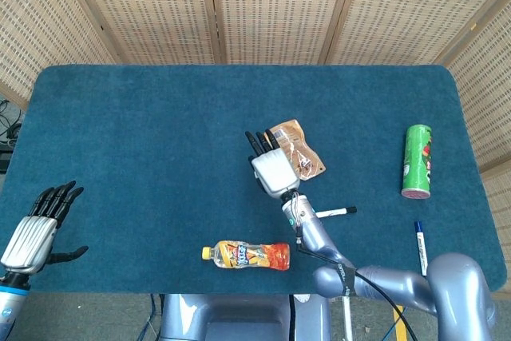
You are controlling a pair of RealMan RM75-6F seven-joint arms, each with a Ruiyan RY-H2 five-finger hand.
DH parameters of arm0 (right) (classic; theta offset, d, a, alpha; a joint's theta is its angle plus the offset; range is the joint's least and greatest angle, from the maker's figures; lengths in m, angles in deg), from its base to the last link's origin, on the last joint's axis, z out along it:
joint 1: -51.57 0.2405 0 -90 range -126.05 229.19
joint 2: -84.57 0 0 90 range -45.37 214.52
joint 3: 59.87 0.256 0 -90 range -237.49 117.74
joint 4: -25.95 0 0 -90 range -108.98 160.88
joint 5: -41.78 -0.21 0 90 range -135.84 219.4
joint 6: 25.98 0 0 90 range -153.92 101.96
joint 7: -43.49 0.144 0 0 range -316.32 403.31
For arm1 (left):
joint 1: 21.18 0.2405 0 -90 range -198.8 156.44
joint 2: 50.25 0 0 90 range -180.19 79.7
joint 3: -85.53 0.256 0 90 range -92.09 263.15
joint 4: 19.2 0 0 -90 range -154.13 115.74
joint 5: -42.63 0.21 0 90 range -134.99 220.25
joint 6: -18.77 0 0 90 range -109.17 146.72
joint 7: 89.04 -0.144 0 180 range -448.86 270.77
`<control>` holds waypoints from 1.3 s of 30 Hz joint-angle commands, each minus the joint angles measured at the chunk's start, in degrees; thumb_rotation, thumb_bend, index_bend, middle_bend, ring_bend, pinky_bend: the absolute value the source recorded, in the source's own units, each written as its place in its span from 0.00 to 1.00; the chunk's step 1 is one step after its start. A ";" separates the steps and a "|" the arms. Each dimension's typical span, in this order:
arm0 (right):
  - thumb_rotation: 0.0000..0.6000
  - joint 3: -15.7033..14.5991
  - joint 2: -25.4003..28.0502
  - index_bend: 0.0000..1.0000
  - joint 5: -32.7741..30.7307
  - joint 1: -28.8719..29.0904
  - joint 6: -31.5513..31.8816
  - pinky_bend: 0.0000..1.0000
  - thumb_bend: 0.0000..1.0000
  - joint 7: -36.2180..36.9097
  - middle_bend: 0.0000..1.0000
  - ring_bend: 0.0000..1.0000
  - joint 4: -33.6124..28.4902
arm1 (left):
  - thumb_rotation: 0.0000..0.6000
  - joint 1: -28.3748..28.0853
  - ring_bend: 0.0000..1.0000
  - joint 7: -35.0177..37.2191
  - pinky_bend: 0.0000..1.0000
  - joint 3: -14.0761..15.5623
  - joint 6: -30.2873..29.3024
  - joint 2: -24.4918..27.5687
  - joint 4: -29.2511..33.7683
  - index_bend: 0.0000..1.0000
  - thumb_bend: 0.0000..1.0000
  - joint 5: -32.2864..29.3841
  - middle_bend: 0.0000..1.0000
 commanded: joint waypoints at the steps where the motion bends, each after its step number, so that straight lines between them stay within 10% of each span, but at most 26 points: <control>1: 1.00 0.23 2.14 0.53 -0.54 -0.17 1.39 0.00 0.40 -2.02 0.02 0.00 -2.20 | 1.00 0.08 0.00 -0.07 0.00 0.06 -0.26 0.06 0.16 0.00 0.11 0.26 0.00; 39: 1.00 -3.51 8.80 0.32 -1.17 -3.87 7.49 0.00 0.36 -0.35 0.00 0.00 -7.94 | 1.00 0.26 0.00 -0.21 0.00 0.36 -0.93 0.34 0.65 0.00 0.11 1.35 0.00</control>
